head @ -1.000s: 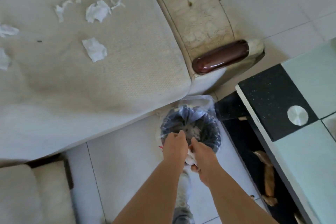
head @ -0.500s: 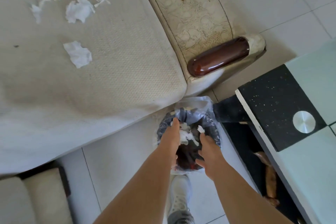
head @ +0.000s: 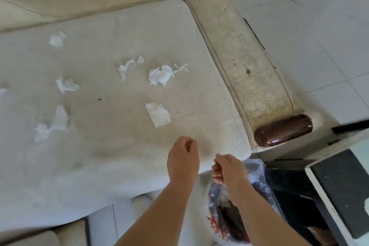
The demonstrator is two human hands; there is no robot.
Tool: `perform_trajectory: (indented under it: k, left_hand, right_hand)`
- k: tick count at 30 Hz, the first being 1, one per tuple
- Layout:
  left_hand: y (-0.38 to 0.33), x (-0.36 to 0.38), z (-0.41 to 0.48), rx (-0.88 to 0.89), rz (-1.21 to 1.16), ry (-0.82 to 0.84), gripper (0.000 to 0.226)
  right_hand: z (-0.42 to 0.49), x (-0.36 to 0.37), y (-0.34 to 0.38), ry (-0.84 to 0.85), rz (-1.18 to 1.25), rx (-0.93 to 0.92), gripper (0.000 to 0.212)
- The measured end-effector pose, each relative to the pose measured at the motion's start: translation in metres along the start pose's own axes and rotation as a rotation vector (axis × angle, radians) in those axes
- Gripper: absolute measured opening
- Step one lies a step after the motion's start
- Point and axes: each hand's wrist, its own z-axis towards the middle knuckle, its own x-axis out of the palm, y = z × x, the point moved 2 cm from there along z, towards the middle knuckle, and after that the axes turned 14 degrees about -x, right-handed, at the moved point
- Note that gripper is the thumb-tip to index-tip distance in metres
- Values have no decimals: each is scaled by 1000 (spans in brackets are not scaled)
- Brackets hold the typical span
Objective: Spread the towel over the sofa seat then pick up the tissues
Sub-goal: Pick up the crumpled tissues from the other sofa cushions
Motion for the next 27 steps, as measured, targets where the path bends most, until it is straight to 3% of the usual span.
perform_trajectory:
  k: [4, 8, 10, 13, 15, 18, 21, 23, 25, 27]
  left_hand:
    - [-30, -73, 50, 189, 136, -58, 11]
    - [-31, -133, 101, 174, 232, -116, 10]
    - [-28, -153, 120, 146, 257, -115, 10]
    - [-25, -171, 138, 121, 281, -93, 10]
    - [-24, -175, 147, 116, 275, -71, 10]
    - [-28, -177, 157, 117, 258, -52, 11]
    - [-39, -178, 167, 127, 237, -47, 11]
    - [-49, -181, 177, 136, 230, -67, 11]
    - [-60, -183, 188, 134, 219, -100, 12]
    - [-71, -184, 198, 130, 222, -131, 15]
  right_hand:
    - [8, 78, 66, 2, -283, -285, 7]
    - [19, 149, 105, 14, -571, -513, 35]
    - [25, 175, 113, 62, -762, -528, 47]
    - [34, 198, 120, 148, -985, -511, 23]
    - [42, 203, 128, 129, -832, -485, 19]
    - [55, 195, 153, -82, -483, -471, 17]
    - [73, 185, 182, -234, -362, -483, 12]
    - [86, 191, 194, -145, -460, -462, 27]
    - [99, 202, 197, 33, -719, -450, 42]
    - [106, 217, 192, 208, -984, -511, 38]
